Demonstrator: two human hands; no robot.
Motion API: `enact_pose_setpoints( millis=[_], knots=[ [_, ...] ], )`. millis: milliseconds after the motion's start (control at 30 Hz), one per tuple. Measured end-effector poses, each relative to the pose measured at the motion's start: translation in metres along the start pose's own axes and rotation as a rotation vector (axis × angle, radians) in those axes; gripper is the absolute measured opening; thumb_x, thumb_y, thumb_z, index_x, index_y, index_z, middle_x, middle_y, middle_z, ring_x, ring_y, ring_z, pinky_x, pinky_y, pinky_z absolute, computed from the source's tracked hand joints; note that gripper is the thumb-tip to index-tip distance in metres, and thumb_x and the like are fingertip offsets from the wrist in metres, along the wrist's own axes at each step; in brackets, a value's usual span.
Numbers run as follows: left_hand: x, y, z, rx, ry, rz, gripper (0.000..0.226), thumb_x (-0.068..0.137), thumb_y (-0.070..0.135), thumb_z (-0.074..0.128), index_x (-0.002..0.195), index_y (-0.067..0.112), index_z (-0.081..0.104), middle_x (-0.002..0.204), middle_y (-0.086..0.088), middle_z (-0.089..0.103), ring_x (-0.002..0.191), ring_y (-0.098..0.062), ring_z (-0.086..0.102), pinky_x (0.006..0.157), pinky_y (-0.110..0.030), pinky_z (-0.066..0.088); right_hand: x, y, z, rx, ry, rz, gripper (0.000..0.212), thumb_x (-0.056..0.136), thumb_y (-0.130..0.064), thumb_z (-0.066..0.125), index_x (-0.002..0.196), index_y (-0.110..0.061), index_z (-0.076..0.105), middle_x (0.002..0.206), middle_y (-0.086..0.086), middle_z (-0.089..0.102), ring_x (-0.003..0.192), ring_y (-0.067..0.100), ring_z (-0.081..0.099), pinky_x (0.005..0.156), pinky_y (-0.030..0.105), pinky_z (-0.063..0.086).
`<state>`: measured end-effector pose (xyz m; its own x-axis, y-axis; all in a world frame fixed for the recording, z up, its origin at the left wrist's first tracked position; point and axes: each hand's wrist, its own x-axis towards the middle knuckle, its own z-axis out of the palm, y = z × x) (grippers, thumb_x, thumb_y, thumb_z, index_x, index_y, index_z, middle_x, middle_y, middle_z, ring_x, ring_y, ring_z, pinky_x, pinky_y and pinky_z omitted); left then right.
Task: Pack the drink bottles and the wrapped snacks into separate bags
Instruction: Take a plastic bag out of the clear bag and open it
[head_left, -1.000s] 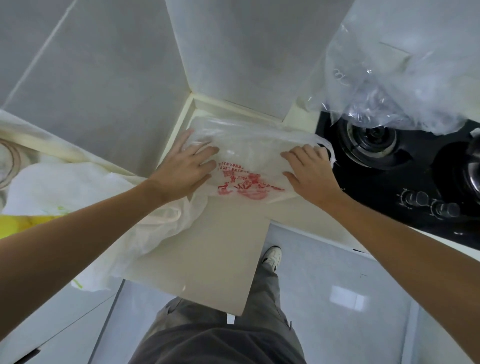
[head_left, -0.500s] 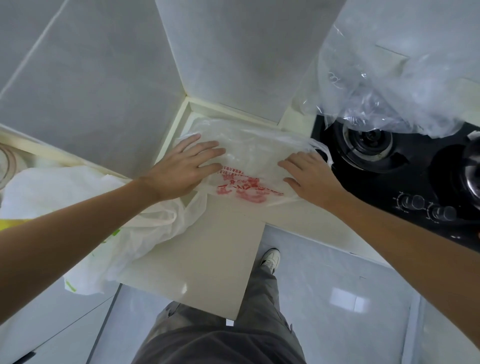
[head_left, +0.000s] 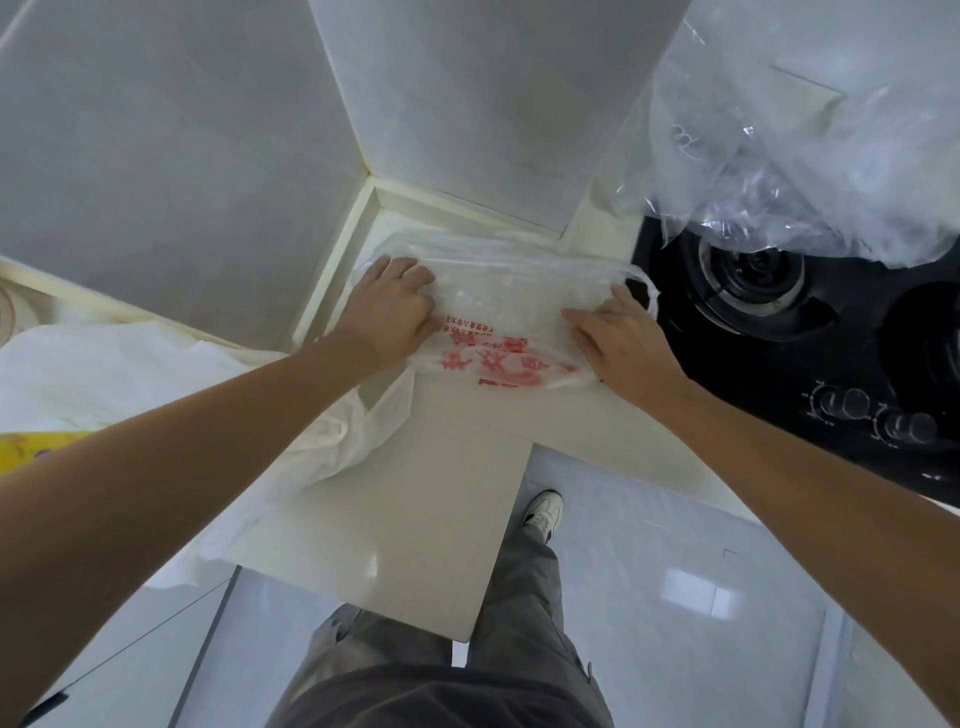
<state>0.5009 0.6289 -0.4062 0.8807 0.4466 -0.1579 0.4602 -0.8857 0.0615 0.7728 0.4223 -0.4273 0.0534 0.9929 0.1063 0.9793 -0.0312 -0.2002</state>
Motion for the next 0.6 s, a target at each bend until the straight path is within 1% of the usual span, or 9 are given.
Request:
enact_pose_setpoints(
  millis=[67, 133, 200, 267, 300, 367, 467, 533, 600],
  knots=[
    [0.006, 0.002, 0.0, 0.042, -0.06, -0.035, 0.037, 0.098, 0.041, 0.058, 0.109, 0.011, 0.077, 0.134, -0.007, 0.061, 0.134, -0.032, 0.045, 0.117, -0.046, 0.028, 0.005, -0.002, -0.004, -0.046, 0.01, 0.081, 0.022, 0.093, -0.014, 0.074, 0.113, -0.004, 0.074, 0.068, 0.02, 0.069, 0.079, 0.039, 0.071, 0.11, 0.046, 0.042],
    [0.008, 0.001, -0.001, 0.076, -0.118, -0.058, 0.046, 0.095, 0.047, 0.059, 0.117, 0.009, 0.074, 0.132, -0.007, 0.06, 0.133, -0.03, 0.044, 0.117, -0.042, 0.028, 0.008, -0.003, -0.007, -0.072, -0.011, 0.096, 0.03, 0.089, -0.022, 0.076, 0.113, -0.004, 0.074, 0.071, 0.019, 0.071, 0.079, 0.043, 0.072, 0.088, 0.043, 0.053],
    [0.008, 0.0, -0.002, 0.075, -0.143, -0.073, 0.055, 0.09, 0.054, 0.066, 0.116, 0.006, 0.073, 0.129, -0.007, 0.059, 0.13, -0.03, 0.045, 0.116, -0.041, 0.029, 0.009, 0.0, -0.008, -0.107, -0.095, 0.093, 0.045, 0.089, -0.033, 0.074, 0.124, -0.006, 0.069, 0.095, 0.014, 0.073, 0.073, 0.04, 0.07, 0.062, 0.04, 0.054],
    [0.006, -0.001, -0.003, 0.056, -0.147, -0.076, 0.06, 0.082, 0.057, 0.073, 0.115, 0.007, 0.071, 0.127, -0.008, 0.058, 0.129, -0.03, 0.046, 0.115, -0.042, 0.032, 0.01, 0.003, -0.01, -0.127, -0.216, 0.149, 0.062, 0.089, -0.043, 0.074, 0.139, -0.01, 0.058, 0.121, 0.012, 0.063, 0.074, 0.038, 0.067, 0.053, 0.037, 0.049],
    [0.005, -0.002, -0.003, 0.042, -0.145, -0.069, 0.063, 0.079, 0.058, 0.077, 0.116, 0.008, 0.067, 0.126, -0.008, 0.058, 0.128, -0.031, 0.047, 0.115, -0.042, 0.034, 0.011, 0.005, -0.012, -0.126, -0.26, 0.18, 0.069, 0.087, -0.047, 0.074, 0.143, -0.012, 0.053, 0.128, 0.01, 0.057, 0.083, 0.038, 0.067, 0.056, 0.038, 0.05],
    [0.003, -0.004, -0.002, 0.025, -0.117, -0.056, 0.076, 0.07, 0.059, 0.083, 0.123, 0.011, 0.058, 0.125, -0.008, 0.057, 0.126, -0.031, 0.048, 0.114, -0.043, 0.035, 0.01, 0.007, -0.014, -0.089, -0.291, 0.22, 0.084, 0.08, -0.055, 0.076, 0.148, -0.015, 0.047, 0.135, 0.008, 0.05, 0.108, 0.038, 0.061, 0.076, 0.044, 0.057],
    [-0.001, -0.007, -0.005, 0.042, -0.108, -0.047, 0.093, 0.06, 0.065, 0.084, 0.13, 0.016, 0.047, 0.127, -0.007, 0.054, 0.126, -0.029, 0.047, 0.116, -0.042, 0.034, 0.009, 0.008, -0.016, -0.074, -0.339, 0.252, 0.11, 0.068, -0.065, 0.079, 0.152, -0.007, 0.039, 0.144, 0.012, 0.047, 0.134, 0.038, 0.042, 0.113, 0.048, 0.041],
    [-0.002, -0.005, -0.008, 0.072, -0.15, -0.048, 0.096, 0.062, 0.071, 0.078, 0.136, 0.018, 0.045, 0.134, -0.005, 0.05, 0.133, -0.028, 0.042, 0.12, -0.042, 0.03, 0.009, 0.007, -0.016, -0.089, -0.371, 0.278, 0.116, 0.067, -0.067, 0.078, 0.154, -0.005, 0.036, 0.15, 0.014, 0.045, 0.14, 0.041, 0.036, 0.12, 0.047, 0.034],
    [-0.004, -0.001, -0.014, 0.088, -0.165, -0.059, 0.095, 0.067, 0.075, 0.07, 0.141, 0.02, 0.045, 0.14, -0.005, 0.048, 0.138, -0.028, 0.038, 0.121, -0.043, 0.027, 0.01, 0.0, -0.019, -0.047, -0.392, 0.323, 0.111, 0.071, -0.063, 0.079, 0.156, -0.008, 0.034, 0.154, 0.011, 0.042, 0.144, 0.04, 0.031, 0.12, 0.049, 0.033]
  ],
)
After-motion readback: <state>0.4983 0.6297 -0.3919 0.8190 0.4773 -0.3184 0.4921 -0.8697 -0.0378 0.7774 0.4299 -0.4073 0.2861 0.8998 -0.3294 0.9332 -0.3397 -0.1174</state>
